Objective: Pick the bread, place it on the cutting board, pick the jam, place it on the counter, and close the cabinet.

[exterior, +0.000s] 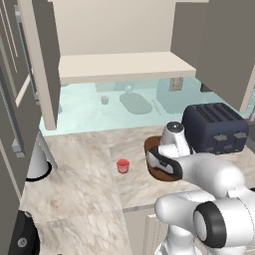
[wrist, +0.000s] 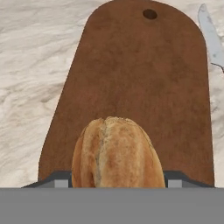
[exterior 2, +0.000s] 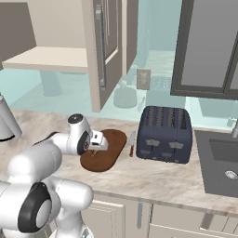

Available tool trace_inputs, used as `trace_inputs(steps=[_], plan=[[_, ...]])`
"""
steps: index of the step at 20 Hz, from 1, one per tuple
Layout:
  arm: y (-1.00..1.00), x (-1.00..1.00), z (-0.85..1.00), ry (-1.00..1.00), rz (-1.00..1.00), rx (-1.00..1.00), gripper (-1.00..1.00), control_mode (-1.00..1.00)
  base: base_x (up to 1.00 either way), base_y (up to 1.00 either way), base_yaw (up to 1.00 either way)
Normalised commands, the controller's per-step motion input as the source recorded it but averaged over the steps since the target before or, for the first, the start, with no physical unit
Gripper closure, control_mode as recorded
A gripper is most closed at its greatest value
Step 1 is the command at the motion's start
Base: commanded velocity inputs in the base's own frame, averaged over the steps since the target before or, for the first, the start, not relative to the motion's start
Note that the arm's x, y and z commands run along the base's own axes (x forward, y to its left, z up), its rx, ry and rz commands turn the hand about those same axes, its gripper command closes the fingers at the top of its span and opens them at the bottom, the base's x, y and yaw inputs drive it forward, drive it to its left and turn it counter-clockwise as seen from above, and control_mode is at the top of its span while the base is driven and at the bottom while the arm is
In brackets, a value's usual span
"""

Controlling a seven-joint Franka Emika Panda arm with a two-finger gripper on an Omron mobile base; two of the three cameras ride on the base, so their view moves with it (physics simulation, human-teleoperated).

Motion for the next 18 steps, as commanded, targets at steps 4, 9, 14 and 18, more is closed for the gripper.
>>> trace_inputs(steps=[4,9,14,18], plan=[[0.0,0.07,-0.15,0.11,0.0,0.0,1.0,-1.0,0.0,0.0,0.0],[0.0,0.03,-0.12,0.11,0.0,0.0,1.0,-1.0,0.0,0.0,0.0],[0.0,0.0,-0.09,0.1,0.0,0.0,1.0,-1.0,0.0,0.0,0.0],[0.0,0.0,0.0,0.02,0.0,0.0,-1.0,-1.0,0.0,0.0,0.0]])
